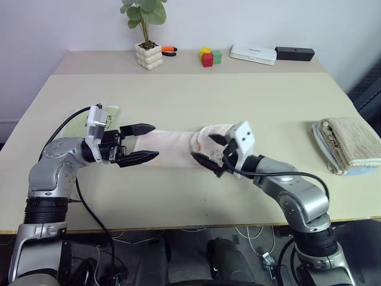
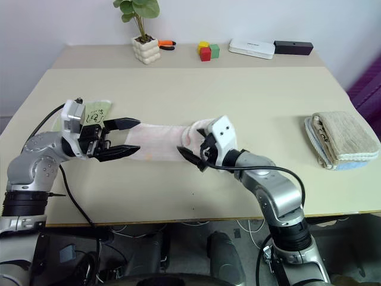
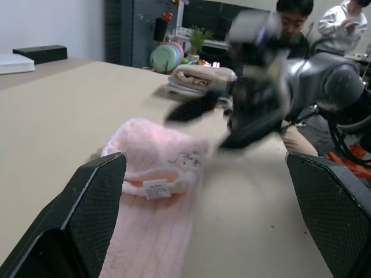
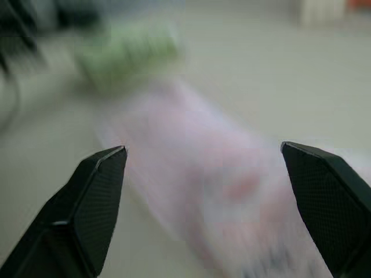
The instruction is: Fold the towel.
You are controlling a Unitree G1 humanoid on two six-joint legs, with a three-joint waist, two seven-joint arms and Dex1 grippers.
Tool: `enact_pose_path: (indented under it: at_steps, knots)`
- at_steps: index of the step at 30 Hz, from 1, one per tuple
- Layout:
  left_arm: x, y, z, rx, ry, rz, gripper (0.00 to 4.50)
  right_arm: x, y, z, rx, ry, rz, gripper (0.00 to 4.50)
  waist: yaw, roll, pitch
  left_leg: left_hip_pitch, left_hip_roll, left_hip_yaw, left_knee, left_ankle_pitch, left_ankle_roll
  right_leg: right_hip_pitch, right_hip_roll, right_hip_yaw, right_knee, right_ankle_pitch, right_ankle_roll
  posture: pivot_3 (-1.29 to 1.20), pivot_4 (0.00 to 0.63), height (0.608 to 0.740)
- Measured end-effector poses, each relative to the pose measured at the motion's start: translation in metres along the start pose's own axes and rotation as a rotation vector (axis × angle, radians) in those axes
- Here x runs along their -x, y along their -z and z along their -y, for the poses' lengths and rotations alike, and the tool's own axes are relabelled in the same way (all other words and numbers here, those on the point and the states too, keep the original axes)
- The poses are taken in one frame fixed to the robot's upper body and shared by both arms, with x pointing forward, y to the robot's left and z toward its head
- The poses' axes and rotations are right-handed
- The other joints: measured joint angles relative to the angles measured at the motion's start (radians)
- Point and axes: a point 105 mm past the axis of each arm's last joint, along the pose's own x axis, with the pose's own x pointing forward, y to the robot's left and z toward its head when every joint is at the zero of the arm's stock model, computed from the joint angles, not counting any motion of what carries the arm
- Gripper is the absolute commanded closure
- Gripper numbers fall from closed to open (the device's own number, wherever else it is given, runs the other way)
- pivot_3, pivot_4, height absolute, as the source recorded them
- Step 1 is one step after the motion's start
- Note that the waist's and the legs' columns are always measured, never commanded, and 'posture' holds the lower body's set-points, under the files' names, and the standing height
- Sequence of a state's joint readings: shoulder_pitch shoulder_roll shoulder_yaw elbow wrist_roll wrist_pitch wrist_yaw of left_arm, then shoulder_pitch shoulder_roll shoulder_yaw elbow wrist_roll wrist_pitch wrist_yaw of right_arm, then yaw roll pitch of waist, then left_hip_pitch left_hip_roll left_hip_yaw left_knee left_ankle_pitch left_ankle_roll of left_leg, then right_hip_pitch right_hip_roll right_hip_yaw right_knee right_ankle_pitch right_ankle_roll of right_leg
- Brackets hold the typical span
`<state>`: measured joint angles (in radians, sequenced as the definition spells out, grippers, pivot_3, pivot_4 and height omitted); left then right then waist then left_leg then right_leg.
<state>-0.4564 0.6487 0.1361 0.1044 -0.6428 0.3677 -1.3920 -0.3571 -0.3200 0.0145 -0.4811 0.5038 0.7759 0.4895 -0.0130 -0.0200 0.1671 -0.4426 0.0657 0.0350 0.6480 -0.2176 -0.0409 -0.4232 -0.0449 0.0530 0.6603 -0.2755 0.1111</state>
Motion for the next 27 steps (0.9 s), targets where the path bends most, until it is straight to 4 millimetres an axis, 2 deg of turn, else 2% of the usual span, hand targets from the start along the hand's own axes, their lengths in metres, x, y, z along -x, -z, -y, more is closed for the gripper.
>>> enact_pose_path:
  at_steps: [1,3,8,11,15,21,24,27]
  knots:
    - [0.000,0.000,0.000,0.000,0.000,0.000,0.00,0.001,-0.008,0.006,-0.011,0.021,0.031,0.90,0.001,0.000,0.000,0.000,0.000,0.000,0.000,0.000,0.000,0.000,0.000,0.000,0.000,0.000,0.000,0.00,0.150,0.740]
    - [0.000,0.000,0.000,0.000,-0.001,0.001,0.00,0.003,-0.015,0.025,-0.022,0.096,0.060,1.91,0.002,0.000,0.000,0.000,0.000,0.000,0.000,0.000,0.000,0.000,0.000,0.000,0.000,0.000,0.000,0.00,0.150,0.740]
    - [-0.002,-0.001,0.000,-0.001,0.004,0.006,0.00,0.007,-0.005,0.078,-0.002,0.355,0.038,4.44,-0.001,0.000,0.000,0.000,0.000,0.000,0.000,0.000,0.000,0.000,0.000,0.000,0.000,0.000,0.000,0.00,0.150,0.740]
    - [-0.002,-0.001,0.000,-0.002,0.004,0.005,0.00,0.007,0.010,0.095,0.002,0.446,0.031,4.44,-0.003,0.000,0.000,0.000,0.000,0.000,-0.001,0.000,0.000,0.000,0.000,0.000,0.000,0.000,0.000,0.00,0.150,0.740]
    - [-0.002,-0.001,-0.001,-0.003,0.001,0.006,0.00,0.001,0.037,0.106,-0.013,0.508,-0.002,4.44,-0.005,0.000,0.000,0.000,0.000,0.000,-0.001,0.000,0.000,-0.001,0.000,0.000,0.000,0.000,0.000,0.00,0.150,0.740]
    - [-0.003,-0.002,-0.001,-0.003,0.001,0.005,0.00,-0.009,0.066,0.101,0.019,0.474,-0.036,4.44,-0.004,0.000,0.000,0.000,0.000,0.000,-0.001,0.000,0.000,-0.001,0.000,0.000,0.000,0.000,0.000,0.00,0.150,0.740]
    - [-0.002,-0.002,0.000,0.008,0.002,-0.001,0.00,-0.004,0.094,0.095,0.026,0.463,-0.062,4.44,-0.004,0.000,0.000,0.000,0.000,0.000,-0.001,0.000,0.000,0.000,0.000,0.000,0.000,0.000,0.000,0.00,0.150,0.740]
    - [-0.002,-0.001,0.001,0.009,0.003,-0.002,0.00,-0.006,0.094,0.093,0.062,0.458,-0.032,4.44,-0.005,-0.001,0.000,0.001,0.000,0.000,0.000,0.000,0.000,0.001,0.000,0.000,0.001,0.000,0.000,0.00,0.150,0.740]
